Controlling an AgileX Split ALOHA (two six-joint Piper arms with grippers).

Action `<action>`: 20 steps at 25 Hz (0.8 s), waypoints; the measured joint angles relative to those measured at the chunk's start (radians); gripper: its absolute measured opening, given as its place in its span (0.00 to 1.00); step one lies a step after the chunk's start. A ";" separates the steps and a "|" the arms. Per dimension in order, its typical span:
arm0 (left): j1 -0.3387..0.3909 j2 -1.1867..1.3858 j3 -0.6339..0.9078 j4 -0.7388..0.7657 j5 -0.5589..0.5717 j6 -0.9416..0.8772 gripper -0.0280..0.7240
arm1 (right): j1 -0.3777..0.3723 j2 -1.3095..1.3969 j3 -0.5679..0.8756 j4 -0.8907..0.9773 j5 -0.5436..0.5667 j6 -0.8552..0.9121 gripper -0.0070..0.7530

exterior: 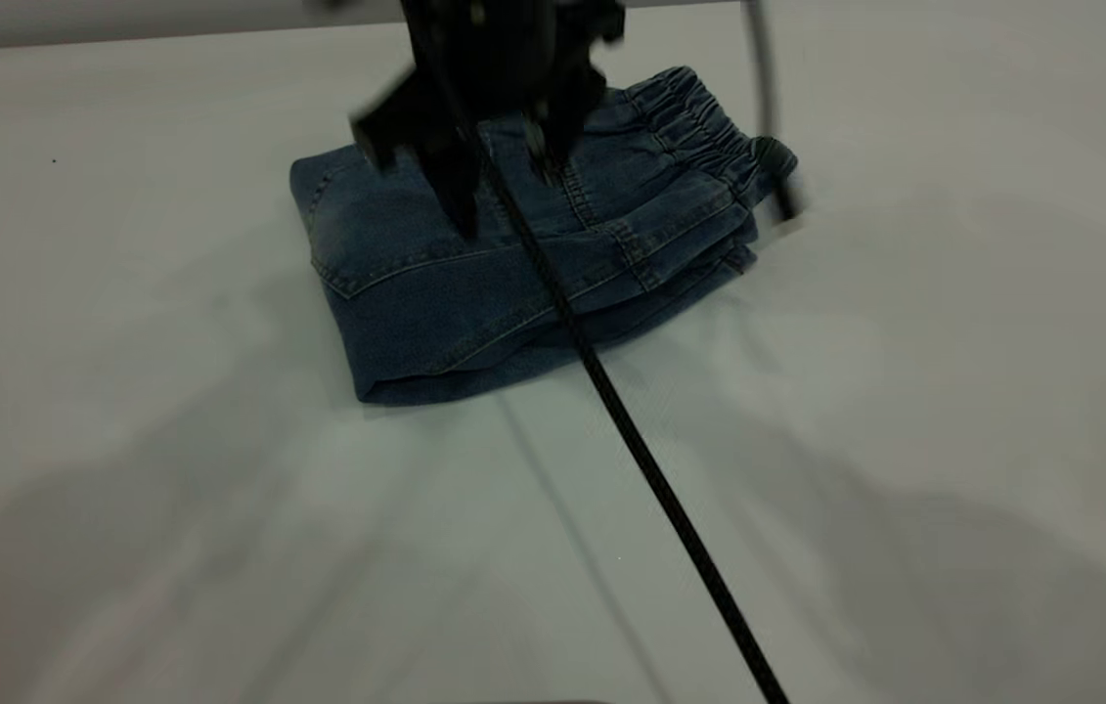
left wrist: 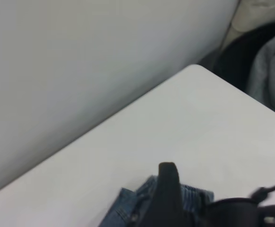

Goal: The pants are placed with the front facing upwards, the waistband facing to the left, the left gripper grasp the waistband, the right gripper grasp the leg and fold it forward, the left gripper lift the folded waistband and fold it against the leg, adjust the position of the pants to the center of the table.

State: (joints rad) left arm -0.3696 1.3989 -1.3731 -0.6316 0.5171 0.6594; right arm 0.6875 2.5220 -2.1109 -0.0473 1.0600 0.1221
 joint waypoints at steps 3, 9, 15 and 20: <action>0.000 0.000 0.000 0.000 0.038 -0.003 0.81 | -0.017 0.057 -0.018 -0.020 0.017 0.008 0.59; 0.000 0.000 0.000 0.000 0.082 -0.004 0.81 | -0.026 0.094 -0.036 -0.023 0.038 0.012 0.59; 0.000 0.000 0.000 0.000 0.096 -0.004 0.81 | -0.027 0.099 -0.040 0.005 0.069 0.123 0.59; 0.000 0.000 0.000 0.000 0.112 -0.004 0.81 | -0.027 0.100 -0.040 -0.005 0.096 0.439 0.59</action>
State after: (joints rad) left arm -0.3696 1.3989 -1.3731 -0.6316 0.6293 0.6554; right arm 0.6601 2.6217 -2.1513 -0.0522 1.1565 0.5608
